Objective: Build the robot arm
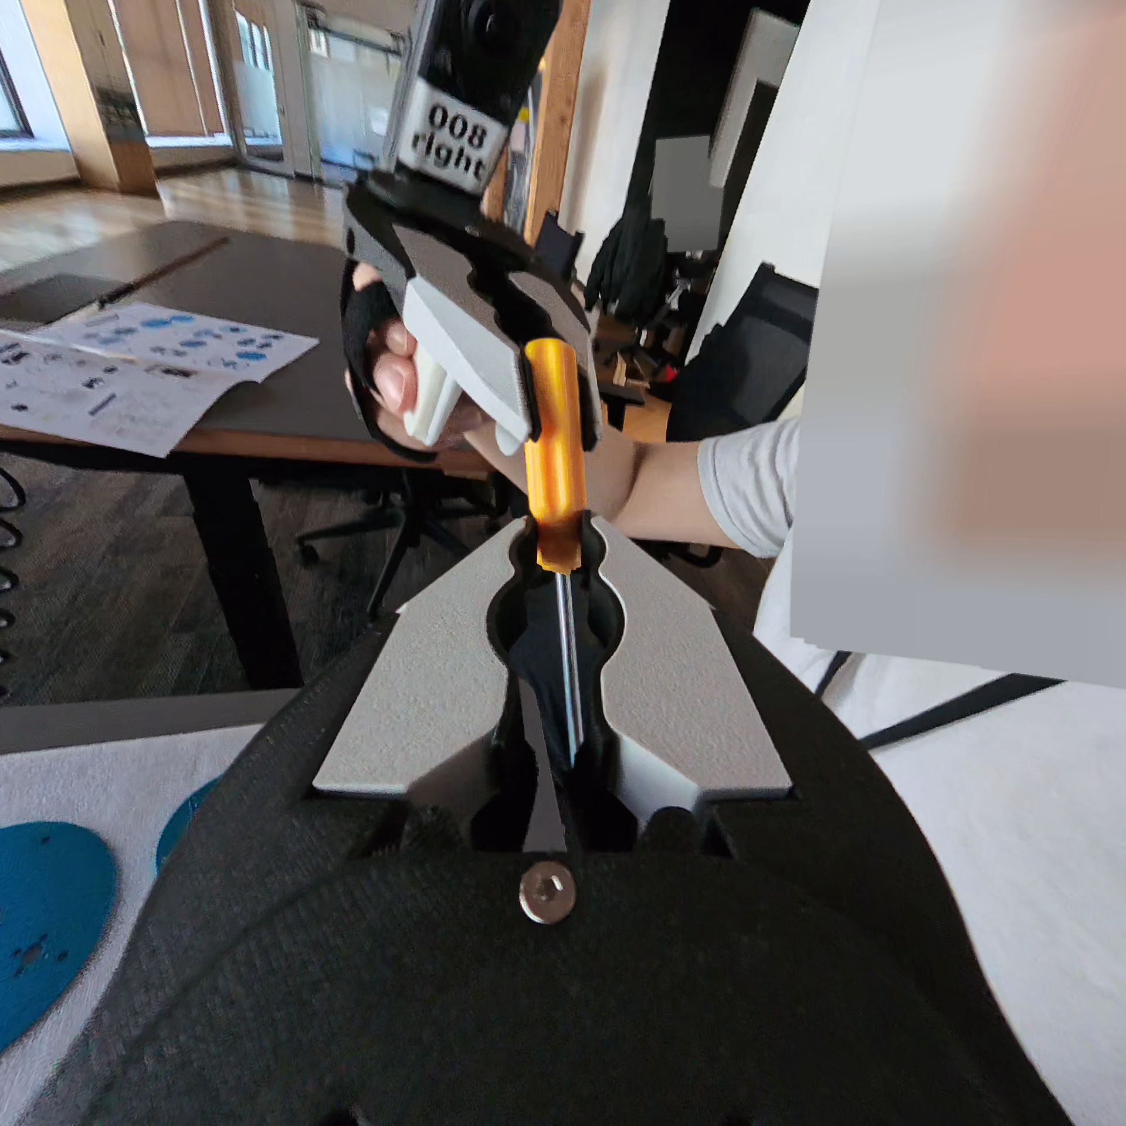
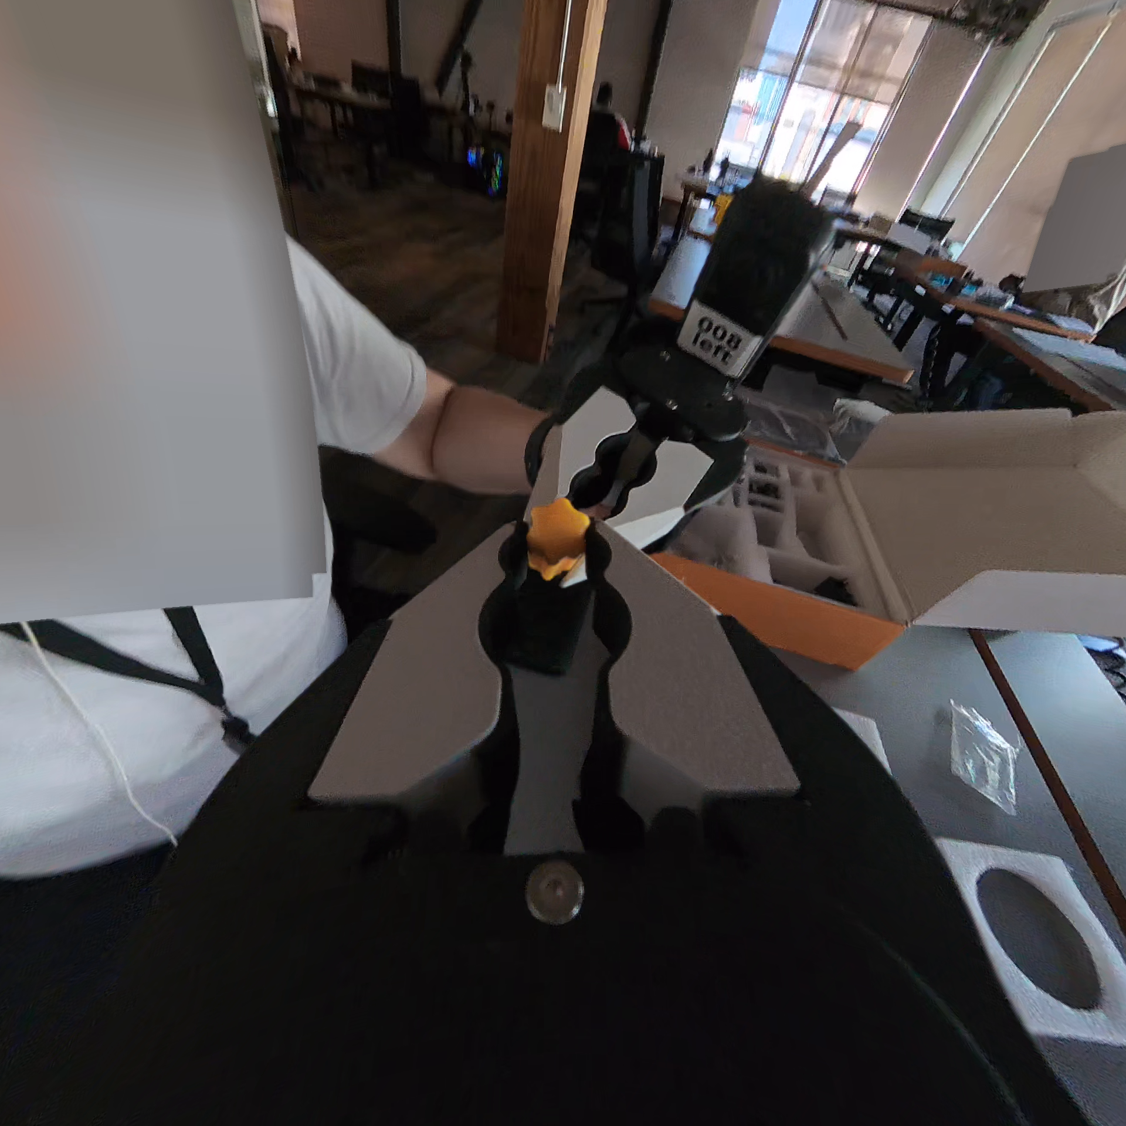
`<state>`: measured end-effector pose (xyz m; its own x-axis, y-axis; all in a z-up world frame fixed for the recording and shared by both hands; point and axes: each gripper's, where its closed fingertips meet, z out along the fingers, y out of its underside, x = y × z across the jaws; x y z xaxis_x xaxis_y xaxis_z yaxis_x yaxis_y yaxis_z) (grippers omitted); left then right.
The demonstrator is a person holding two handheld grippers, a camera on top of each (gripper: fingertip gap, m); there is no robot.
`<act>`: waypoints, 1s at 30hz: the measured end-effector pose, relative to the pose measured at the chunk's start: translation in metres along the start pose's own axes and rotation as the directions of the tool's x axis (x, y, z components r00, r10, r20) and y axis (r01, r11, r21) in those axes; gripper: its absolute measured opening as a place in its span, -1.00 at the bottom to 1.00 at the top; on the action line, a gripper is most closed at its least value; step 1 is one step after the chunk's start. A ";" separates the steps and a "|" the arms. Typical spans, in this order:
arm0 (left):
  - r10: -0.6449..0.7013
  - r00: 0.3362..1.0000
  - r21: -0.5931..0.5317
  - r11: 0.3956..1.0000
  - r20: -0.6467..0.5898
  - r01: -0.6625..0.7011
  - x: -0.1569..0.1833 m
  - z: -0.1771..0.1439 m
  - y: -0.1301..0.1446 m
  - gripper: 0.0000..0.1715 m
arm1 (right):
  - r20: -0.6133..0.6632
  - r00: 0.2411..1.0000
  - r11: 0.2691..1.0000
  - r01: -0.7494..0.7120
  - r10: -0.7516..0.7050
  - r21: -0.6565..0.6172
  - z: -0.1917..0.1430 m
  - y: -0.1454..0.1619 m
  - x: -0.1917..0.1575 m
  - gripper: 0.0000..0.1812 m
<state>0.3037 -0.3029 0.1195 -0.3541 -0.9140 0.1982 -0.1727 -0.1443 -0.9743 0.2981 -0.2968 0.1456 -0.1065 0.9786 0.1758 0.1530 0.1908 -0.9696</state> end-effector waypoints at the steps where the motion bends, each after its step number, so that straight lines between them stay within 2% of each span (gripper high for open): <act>1: 0.009 1.000 0.032 0.999 0.014 -0.009 0.000 0.001 -0.005 -0.86 | -0.009 0.999 0.998 -0.031 0.031 0.058 -0.001 -0.007 0.003 -0.82; 4: 0.036 0.998 0.097 0.994 0.044 -0.040 0.006 0.006 -0.014 -0.86 | 0.017 0.992 0.979 -0.129 0.128 0.156 -0.003 -0.020 -0.001 -0.84; 7: 0.070 0.994 0.145 0.986 0.081 -0.081 0.015 0.010 -0.015 -0.85 | -0.049 0.993 0.986 -0.104 0.112 0.133 -0.005 -0.021 -0.012 -0.83; 9: 0.090 0.991 0.153 0.983 0.104 -0.105 0.017 0.015 -0.008 -0.80 | -0.081 0.991 0.992 -0.105 0.110 0.064 -0.005 -0.017 -0.018 -0.84; 10: 0.093 0.987 0.143 0.983 0.132 -0.112 0.014 0.015 -0.003 -0.64 | -0.112 0.988 0.994 -0.107 0.108 0.020 -0.005 -0.013 -0.017 -0.84; 11: 0.088 0.980 0.138 0.984 0.180 -0.114 0.007 0.012 0.003 -0.48 | -0.140 0.984 0.993 -0.113 0.108 -0.030 -0.006 -0.009 -0.014 -0.84; 15: 0.081 0.900 0.118 0.982 0.428 -0.145 -0.034 -0.012 0.043 -0.30 | -0.227 0.972 0.968 -0.112 0.059 -0.225 -0.030 0.015 0.007 -0.83; 17: 0.027 0.873 0.110 0.990 0.486 -0.092 -0.053 -0.015 0.066 -0.32 | -0.270 0.961 0.960 -0.131 0.062 -0.246 -0.045 0.031 0.025 -0.83; 20: -0.019 0.867 0.163 0.984 0.498 -0.072 -0.071 -0.005 0.081 -0.46 | -0.267 0.955 0.968 -0.177 0.126 -0.177 -0.060 0.057 0.048 -0.83; 24: -0.035 0.855 0.173 0.983 0.518 -0.065 -0.107 0.007 0.075 -0.62 | -0.108 0.959 0.959 -0.270 0.261 -0.082 -0.062 0.090 0.073 -0.84; 27: -0.088 0.878 0.104 0.994 0.471 0.044 -0.135 0.022 0.077 -0.64 | -0.029 0.947 0.945 -0.321 0.320 -0.067 -0.063 0.110 0.095 -0.83; 30: -0.082 0.850 0.020 0.996 0.520 0.085 -0.162 0.027 0.089 -0.76 | 0.031 0.943 0.943 -0.330 0.331 -0.047 -0.069 0.114 0.107 -0.83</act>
<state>0.3706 -0.1783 -0.0020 0.1909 -0.9624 0.1933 -0.1841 -0.2285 -0.9560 0.3714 -0.1648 0.0657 -0.0800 0.9838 -0.1607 0.2255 -0.1392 -0.9643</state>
